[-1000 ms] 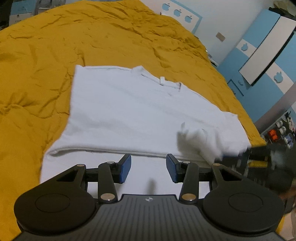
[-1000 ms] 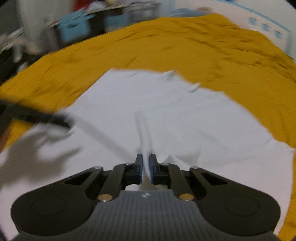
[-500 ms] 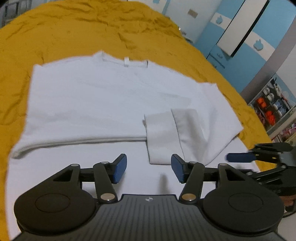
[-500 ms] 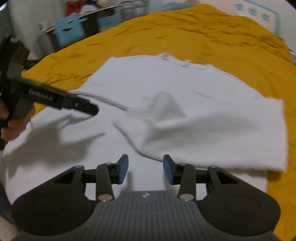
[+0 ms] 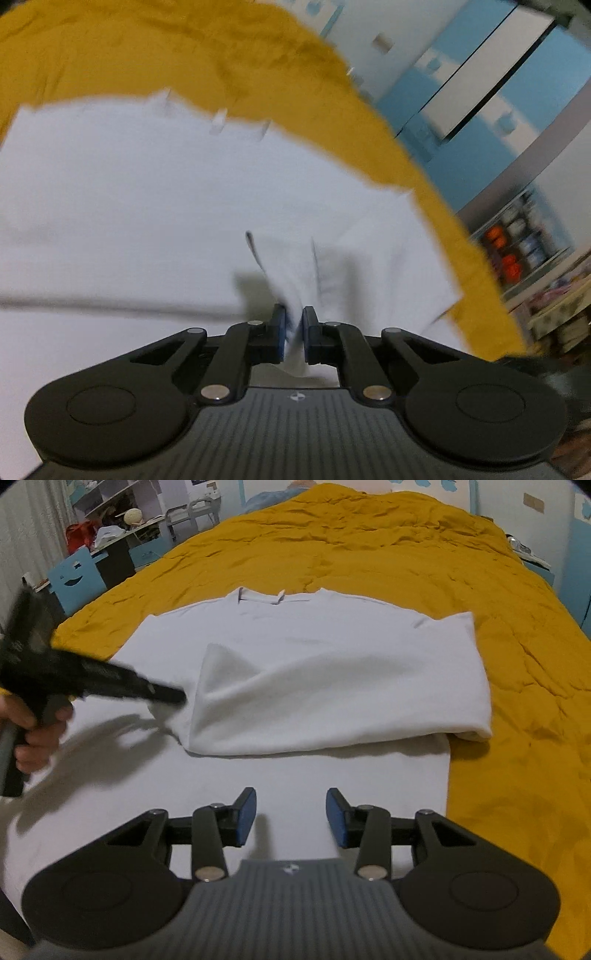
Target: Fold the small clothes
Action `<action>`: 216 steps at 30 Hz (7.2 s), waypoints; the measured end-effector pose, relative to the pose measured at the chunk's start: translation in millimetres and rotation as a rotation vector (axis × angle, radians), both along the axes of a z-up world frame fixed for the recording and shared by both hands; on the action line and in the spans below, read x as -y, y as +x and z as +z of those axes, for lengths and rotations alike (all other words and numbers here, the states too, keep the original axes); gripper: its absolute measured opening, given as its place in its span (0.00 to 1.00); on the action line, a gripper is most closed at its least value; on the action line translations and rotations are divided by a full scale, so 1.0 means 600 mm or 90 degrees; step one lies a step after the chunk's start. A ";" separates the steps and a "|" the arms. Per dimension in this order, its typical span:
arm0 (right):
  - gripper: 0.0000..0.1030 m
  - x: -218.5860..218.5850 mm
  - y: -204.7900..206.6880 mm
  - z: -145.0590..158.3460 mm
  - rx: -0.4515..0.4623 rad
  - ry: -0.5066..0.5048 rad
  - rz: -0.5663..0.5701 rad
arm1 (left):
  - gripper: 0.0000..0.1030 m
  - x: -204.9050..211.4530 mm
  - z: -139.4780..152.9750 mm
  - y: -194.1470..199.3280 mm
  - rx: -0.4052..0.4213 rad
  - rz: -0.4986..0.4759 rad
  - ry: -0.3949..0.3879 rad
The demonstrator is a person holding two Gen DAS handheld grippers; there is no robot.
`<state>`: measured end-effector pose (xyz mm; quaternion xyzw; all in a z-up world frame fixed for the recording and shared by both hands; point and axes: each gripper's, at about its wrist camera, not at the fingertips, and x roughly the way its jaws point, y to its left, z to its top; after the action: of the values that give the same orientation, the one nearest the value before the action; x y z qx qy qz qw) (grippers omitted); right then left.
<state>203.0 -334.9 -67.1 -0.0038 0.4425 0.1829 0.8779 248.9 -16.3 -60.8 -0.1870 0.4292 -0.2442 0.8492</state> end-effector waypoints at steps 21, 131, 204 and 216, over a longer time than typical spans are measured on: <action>0.37 -0.032 0.201 -0.021 0.107 -0.032 -0.133 | 0.08 -0.033 0.304 0.066 0.217 0.078 0.120; 0.75 -0.062 -0.312 0.025 0.021 -0.239 0.264 | 0.83 -0.077 0.017 -0.437 0.111 -0.328 0.477; 0.53 0.002 0.010 0.083 0.025 -0.144 0.032 | 0.68 -0.306 -0.016 -0.142 -0.142 0.033 -0.011; 0.52 0.032 0.023 0.138 0.065 -0.145 -0.066 | 0.74 -0.322 -0.022 -0.137 -0.143 0.025 -0.079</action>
<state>216.9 -354.1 15.9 -0.0896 0.4150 0.0853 0.9014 166.8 177.1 -74.1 -0.2736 0.5018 -0.2307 0.7875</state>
